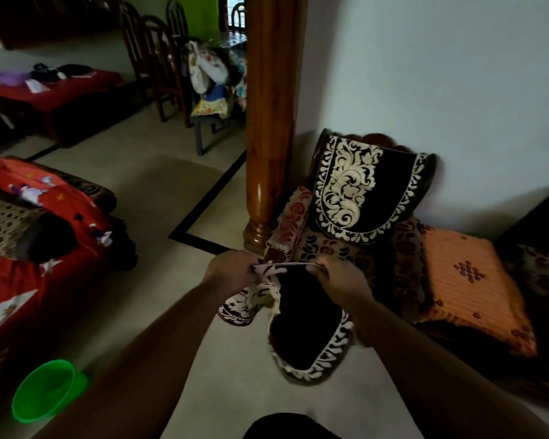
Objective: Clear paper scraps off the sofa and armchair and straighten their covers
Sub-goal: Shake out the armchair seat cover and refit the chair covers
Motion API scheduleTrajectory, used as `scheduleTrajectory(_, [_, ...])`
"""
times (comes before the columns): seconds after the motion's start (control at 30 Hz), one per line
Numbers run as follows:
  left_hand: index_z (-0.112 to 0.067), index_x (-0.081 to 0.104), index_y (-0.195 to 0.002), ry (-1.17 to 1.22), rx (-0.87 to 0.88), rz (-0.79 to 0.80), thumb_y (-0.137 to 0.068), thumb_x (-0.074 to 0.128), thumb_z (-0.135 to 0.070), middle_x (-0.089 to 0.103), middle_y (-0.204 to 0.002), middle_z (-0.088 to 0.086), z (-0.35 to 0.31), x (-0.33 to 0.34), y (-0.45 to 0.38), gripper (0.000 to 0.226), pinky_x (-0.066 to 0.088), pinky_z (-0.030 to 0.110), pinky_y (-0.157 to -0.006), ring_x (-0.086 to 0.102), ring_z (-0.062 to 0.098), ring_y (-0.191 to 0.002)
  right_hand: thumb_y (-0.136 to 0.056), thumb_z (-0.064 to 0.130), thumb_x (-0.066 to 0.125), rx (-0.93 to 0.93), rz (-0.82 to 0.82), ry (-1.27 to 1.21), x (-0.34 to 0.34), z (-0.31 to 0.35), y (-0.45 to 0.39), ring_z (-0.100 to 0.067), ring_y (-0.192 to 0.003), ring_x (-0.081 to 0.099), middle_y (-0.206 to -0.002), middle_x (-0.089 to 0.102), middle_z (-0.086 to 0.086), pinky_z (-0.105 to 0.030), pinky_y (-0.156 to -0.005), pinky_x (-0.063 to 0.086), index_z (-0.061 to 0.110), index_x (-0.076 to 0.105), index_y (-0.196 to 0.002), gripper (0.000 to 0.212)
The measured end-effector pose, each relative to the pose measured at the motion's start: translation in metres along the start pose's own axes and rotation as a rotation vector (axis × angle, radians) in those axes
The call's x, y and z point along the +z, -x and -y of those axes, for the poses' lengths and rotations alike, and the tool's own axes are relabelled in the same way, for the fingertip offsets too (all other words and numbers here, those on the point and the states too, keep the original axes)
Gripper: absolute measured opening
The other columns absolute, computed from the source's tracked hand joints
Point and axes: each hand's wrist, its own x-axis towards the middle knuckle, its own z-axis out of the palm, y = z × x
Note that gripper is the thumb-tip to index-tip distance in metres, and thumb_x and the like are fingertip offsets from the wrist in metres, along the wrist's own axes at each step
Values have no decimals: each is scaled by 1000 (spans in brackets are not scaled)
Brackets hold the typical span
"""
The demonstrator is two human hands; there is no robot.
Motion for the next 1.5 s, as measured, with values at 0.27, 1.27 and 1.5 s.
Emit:
scheduleTrajectory(0.27, [-29, 71, -103, -343, -2, -142, -92, 43, -68, 61, -116, -4, -28, 18, -37, 49, 30, 50, -102, 49, 21, -119, -70, 82, 60, -90, 327, 74, -59, -49, -9, -6, -73, 60, -77, 62, 11, -33, -69, 53, 25, 64, -80, 58])
scheduleTrajectory(1.27, [-16, 52, -124, -68, -150, 64, -106, 35, -45, 67, -112, 19, -128, 96, -219, 37, 51, 41, -79, 63, 38, -100, -78, 52, 78, 281, 298, 34, -88, -295, -48, -28, -110, 62, -116, 66, -4, -33, -83, 50, 22, 67, -122, 54])
scheduleTrajectory(1.5, [-23, 57, -128, -66, -58, 185, -99, 36, -63, 65, -123, 13, -116, 103, -292, 54, 52, 41, -85, 61, 33, -106, -90, 44, 70, 365, 348, 73, -70, -313, -88, -27, -107, 64, -117, 68, -7, -37, -84, 54, 13, 67, -119, 43])
